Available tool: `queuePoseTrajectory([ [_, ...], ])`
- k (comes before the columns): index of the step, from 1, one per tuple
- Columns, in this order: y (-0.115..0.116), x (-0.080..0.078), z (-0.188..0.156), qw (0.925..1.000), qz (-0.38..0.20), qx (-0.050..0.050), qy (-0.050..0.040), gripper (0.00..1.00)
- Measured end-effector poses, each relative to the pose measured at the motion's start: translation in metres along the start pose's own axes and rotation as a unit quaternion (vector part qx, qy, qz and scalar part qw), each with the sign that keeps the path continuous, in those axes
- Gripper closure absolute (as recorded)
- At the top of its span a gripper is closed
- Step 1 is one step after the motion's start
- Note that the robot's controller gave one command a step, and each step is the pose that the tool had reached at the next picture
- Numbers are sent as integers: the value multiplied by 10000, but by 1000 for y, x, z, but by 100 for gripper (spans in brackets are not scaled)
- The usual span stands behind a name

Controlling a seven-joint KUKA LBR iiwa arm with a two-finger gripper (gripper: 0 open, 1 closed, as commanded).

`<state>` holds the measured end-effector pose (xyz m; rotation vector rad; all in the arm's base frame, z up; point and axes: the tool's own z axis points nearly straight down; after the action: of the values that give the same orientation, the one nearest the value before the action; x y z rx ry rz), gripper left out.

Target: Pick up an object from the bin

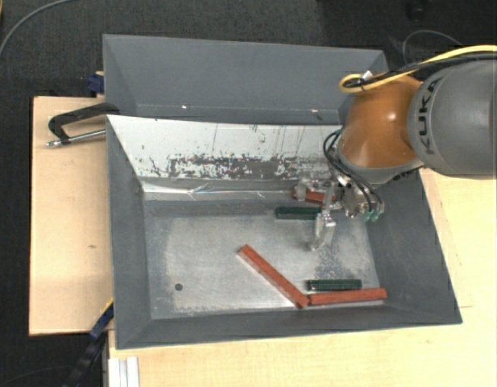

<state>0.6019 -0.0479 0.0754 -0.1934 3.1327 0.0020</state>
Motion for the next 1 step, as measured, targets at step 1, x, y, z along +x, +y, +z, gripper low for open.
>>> queuePoseTrajectory([
  [1, 0, -2, -2, 10000, -2, 4, -33, 100],
])
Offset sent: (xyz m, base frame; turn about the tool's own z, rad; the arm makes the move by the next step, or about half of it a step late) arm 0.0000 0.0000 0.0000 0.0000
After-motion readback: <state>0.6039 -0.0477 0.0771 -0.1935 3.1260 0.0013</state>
